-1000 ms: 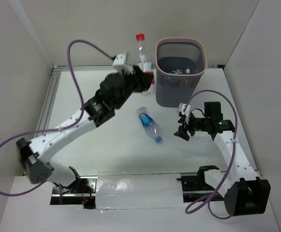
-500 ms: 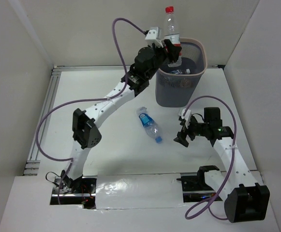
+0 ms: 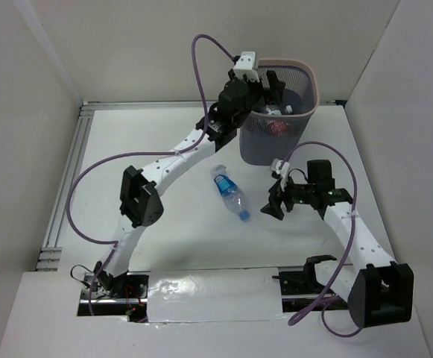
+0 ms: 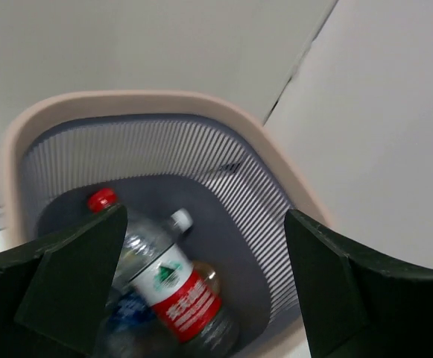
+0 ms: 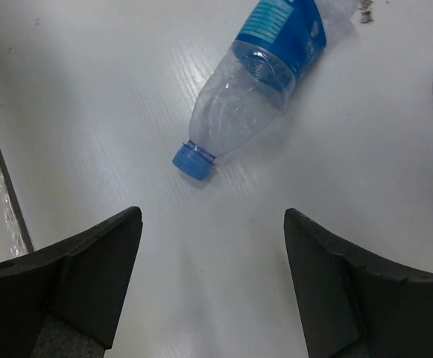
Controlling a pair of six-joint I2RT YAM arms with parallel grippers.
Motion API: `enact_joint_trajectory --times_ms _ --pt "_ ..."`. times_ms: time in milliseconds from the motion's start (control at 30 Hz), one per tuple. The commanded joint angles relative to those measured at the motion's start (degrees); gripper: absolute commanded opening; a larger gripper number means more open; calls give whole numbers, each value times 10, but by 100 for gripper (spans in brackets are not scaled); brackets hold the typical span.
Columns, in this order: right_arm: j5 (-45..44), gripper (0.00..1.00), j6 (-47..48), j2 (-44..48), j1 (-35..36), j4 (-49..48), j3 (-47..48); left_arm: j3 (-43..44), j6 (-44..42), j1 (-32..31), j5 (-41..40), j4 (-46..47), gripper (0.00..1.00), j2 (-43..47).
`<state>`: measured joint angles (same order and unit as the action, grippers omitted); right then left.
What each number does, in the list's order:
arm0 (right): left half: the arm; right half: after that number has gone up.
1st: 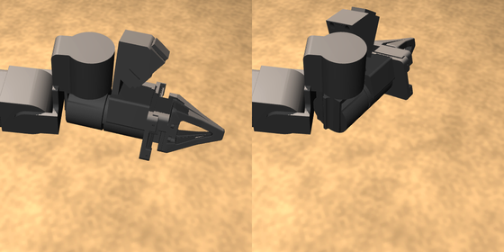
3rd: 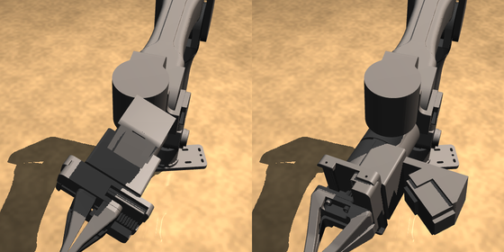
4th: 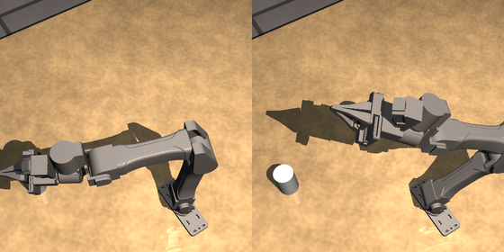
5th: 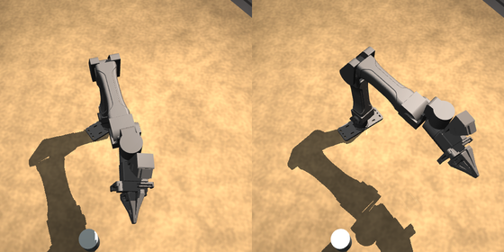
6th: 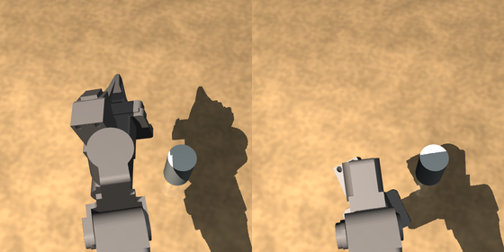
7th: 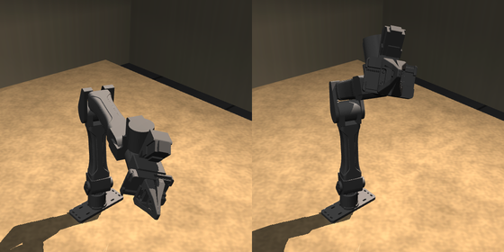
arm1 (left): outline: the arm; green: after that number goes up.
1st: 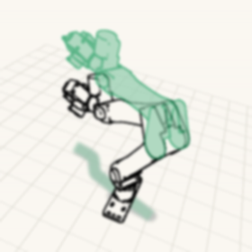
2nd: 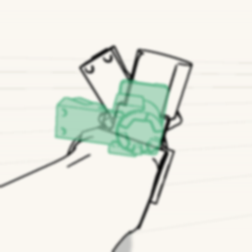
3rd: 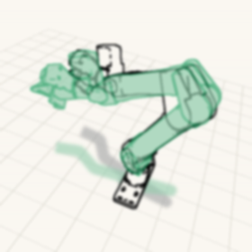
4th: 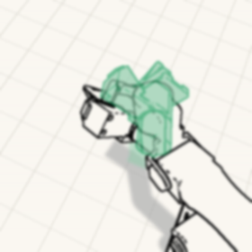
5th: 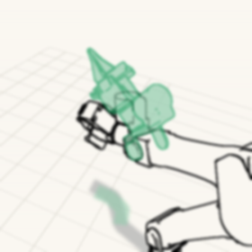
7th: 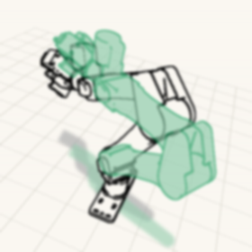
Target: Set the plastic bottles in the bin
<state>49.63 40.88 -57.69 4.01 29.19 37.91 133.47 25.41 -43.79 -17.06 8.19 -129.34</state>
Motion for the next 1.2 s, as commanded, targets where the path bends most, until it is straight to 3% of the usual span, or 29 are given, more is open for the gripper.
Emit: enact_joint_trajectory --times_ms 0,67,100,167,200,267,333,433,467,600,767,867,1033,1100,1167 --pt "-33 84 -65 -34 58 -96 -1 -87 -64 -7 2 46 99 130" --pt "-88 84 -100 -66 91 -157 -1 -178 -87 -15 2 54 99 248" --pt "-108 86 -138 -79 119 -176 5 -282 -105 -22 -14 61 99 291" --pt "-145 88 -164 -117 140 -213 19 -388 -118 -30 -39 69 99 377" --pt "-159 88 -181 -130 151 -221 26 -440 -118 -36 -51 69 99 464" --pt "-197 88 -213 -165 180 -242 46 -590 -123 -45 -99 38 99 551" --pt "-225 94 -254 -184 207 -260 55 -717 -77 -58 -137 2 99 675" --pt "-279 100 -297 -223 243 -285 78 -845 9 -87 -200 -99 99 788" --pt "-306 100 -305 -239 253 -291 83 -867 37 -110 -218 -130 99 852" --pt "-397 100 -342 -293 291 -318 116 -949 197 -176 -290 -278 99 953" --pt "-433 100 -342 -370 311 -318 154 -967 259 -190 -277 -352 99 962" --pt "-456 94 -342 -406 311 -312 161 -967 267 -190 -277 -366 99 947" --pt "-422 70 -317 -400 316 -306 156 -967 267 -190 -277 -366 99 946" --pt "-396 54 -294 -386 316 -284 163 -985 272 -190 -277 -366 99 954" --pt "-319 45 -272 -359 316 -241 192 -990 278 -190 -270 -360 99 963"
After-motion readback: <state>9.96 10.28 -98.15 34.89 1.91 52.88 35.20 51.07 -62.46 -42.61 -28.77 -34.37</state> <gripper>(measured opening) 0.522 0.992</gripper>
